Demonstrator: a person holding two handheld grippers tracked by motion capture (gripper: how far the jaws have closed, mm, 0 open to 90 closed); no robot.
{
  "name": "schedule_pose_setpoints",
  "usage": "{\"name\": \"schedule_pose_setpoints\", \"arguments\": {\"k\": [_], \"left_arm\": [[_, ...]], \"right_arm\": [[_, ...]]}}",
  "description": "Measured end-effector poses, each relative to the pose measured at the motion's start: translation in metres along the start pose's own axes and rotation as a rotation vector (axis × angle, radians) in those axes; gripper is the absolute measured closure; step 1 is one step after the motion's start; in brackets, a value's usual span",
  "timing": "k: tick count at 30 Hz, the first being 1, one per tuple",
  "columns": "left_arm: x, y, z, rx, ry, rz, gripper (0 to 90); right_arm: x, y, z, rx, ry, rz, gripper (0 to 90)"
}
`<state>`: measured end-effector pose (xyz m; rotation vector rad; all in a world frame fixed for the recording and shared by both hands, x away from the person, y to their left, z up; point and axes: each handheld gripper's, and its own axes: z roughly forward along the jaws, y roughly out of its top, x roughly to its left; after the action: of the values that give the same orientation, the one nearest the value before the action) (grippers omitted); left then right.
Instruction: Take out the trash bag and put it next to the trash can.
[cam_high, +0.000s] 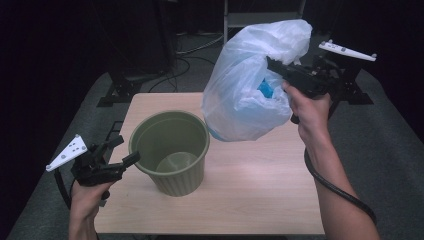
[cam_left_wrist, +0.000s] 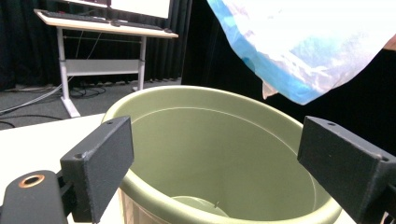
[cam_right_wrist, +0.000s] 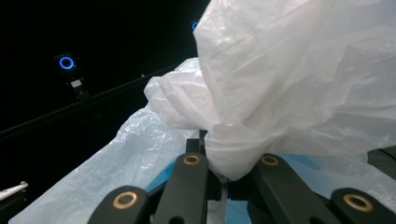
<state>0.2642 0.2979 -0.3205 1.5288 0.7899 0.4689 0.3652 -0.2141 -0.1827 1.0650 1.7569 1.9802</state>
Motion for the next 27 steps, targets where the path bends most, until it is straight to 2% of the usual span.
{"name": "schedule_pose_setpoints", "arguments": {"k": [6,8,11,27], "left_arm": [[0.000,0.000,-0.001,-0.004,0.006,-0.003,9.4],[0.000,0.000,-0.001,-0.003,0.008,-0.005,9.4],[0.001,-0.001,-0.001,-0.002,0.011,-0.007,9.4],[0.002,0.000,-0.004,-0.007,0.021,-0.010,9.4]], "right_arm": [[-0.021,-0.020,-0.005,0.024,-0.024,0.032,87.2],[-0.022,-0.022,-0.004,0.028,-0.028,0.036,87.2],[-0.032,-0.034,-0.003,0.053,-0.047,0.051,87.2],[-0.050,-0.078,0.013,0.120,-0.059,0.092,87.2]]}}
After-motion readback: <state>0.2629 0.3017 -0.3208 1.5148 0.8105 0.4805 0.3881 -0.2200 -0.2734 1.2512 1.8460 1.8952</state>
